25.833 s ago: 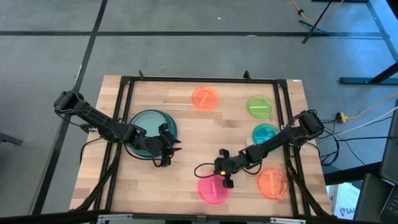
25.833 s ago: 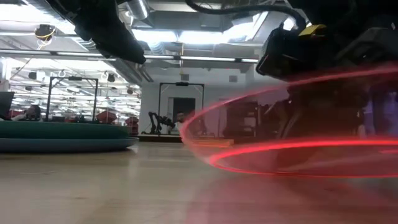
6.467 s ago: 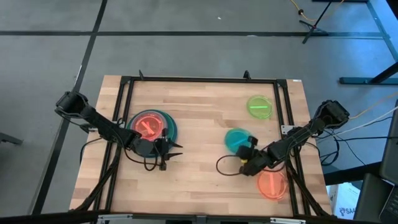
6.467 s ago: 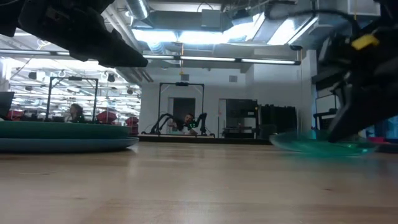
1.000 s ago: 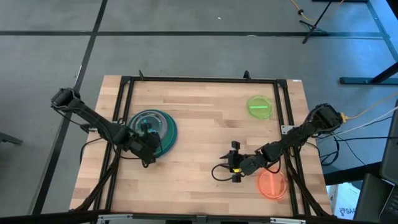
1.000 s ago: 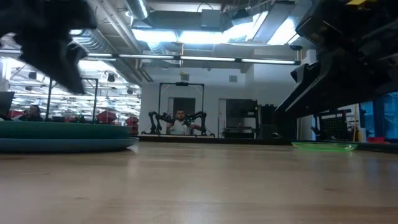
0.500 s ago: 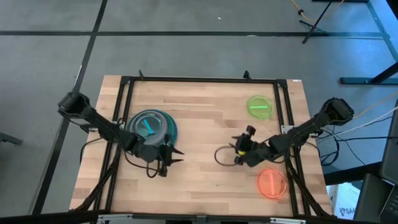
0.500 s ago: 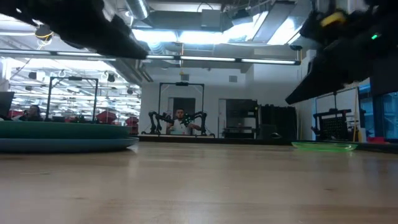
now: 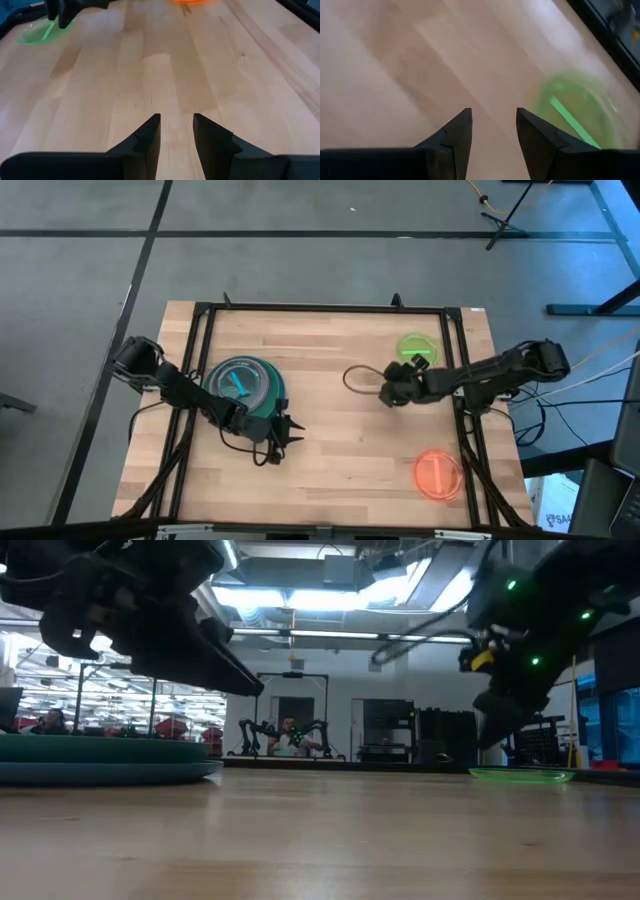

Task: Stack plastic plates
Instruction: Stack the small light green plate on top of the small blue plate

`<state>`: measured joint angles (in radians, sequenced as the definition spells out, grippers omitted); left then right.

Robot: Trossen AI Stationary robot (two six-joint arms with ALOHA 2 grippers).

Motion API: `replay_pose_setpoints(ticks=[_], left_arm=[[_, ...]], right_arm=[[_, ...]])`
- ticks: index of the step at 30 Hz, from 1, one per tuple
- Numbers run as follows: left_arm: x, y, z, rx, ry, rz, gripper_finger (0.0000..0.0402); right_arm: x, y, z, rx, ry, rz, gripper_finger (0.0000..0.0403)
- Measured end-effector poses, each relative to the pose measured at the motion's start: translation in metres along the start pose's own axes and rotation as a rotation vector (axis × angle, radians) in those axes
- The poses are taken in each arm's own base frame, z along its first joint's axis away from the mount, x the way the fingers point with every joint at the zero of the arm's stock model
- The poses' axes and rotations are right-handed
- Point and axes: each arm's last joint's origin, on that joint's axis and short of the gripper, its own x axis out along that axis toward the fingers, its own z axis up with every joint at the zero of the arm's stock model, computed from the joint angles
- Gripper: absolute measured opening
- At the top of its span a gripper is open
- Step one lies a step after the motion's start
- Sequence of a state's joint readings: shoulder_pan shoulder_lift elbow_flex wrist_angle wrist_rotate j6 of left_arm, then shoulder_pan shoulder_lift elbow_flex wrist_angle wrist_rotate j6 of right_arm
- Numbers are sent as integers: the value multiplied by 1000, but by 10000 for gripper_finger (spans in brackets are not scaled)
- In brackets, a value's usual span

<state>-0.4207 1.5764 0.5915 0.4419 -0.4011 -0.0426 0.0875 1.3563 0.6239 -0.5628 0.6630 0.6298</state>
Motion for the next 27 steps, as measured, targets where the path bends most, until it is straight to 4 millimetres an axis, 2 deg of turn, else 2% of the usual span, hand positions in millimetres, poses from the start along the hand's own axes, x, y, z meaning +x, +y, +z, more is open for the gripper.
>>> replay_pose_setpoints(ticks=[6, 13, 23, 27], left_arm=[[0, 0, 0, 0, 1, 0, 109], [0, 0, 0, 1, 3, 0, 109], [0, 0, 0, 2, 4, 0, 109], [0, 0, 0, 2, 4, 0, 109]], right_arm=[[18, -28, 3, 88, 147, -92, 147], [34, -48, 8, 174, 261, -70, 147], [59, -59, 4, 149, 319, -61, 146], [65, -61, 3, 129, 345, -65, 115]])
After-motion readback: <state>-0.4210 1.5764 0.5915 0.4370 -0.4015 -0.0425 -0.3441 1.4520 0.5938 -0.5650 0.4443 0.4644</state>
